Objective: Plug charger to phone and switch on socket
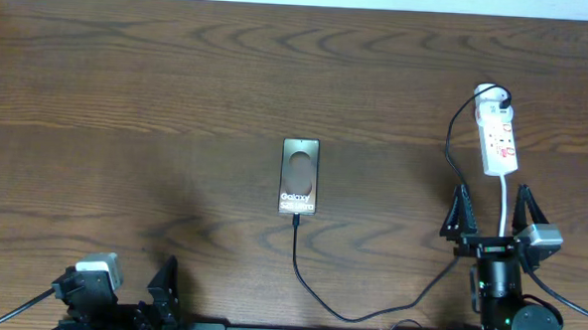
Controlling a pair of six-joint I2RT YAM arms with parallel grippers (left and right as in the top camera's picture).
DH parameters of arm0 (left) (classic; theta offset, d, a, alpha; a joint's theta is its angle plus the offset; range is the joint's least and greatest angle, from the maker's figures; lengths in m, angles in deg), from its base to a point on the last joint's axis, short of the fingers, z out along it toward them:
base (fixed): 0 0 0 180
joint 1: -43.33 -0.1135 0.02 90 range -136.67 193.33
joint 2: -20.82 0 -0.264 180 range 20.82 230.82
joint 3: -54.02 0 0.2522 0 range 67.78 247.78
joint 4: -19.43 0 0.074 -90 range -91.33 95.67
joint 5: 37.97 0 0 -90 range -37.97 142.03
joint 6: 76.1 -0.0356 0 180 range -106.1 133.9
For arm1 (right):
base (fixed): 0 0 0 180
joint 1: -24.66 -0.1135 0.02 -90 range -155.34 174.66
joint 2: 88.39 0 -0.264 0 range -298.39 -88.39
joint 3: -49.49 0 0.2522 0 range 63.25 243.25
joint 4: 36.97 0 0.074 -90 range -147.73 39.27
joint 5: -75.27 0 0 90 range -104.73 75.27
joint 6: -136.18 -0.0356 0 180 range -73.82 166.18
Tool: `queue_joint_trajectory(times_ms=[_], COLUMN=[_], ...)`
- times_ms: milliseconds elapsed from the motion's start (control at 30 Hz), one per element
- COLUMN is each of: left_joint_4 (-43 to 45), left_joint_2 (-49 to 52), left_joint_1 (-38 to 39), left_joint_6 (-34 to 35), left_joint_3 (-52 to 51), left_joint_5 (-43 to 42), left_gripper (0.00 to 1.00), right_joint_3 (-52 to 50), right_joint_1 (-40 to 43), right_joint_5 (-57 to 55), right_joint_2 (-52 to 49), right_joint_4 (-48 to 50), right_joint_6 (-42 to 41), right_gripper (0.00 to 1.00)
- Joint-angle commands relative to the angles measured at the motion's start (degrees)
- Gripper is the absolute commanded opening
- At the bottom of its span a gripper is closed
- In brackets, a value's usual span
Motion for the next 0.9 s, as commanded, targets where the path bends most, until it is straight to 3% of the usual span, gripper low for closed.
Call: queue_joint_trajectory(times_ms=[0,500,867], left_joint_4=[-0.09,-0.07,-0.09], left_joint_2=[-0.39,-0.39,-0.39], left_joint_1=[-0.2,-0.2,-0.2], left_joint_6=[-1.16,-1.16,-1.16], left_joint_3=[0.92,0.92,0.92], left_joint_5=[0.74,0.74,0.74], left_gripper=[0.96,0.96,0.96], right_joint_3=[-2.49,-7.21,-7.67], right_joint_1=[-0.61,-0.81,-1.64], right_joint_5=[0.28,-3.78,-8.04], right_joint_2=[0.37,0.39,0.44], right_joint_4=[2.45,4.92,-5.33], right_joint_6=[0.55,0.55,0.57], right_gripper=[0.99,0.99,0.99])
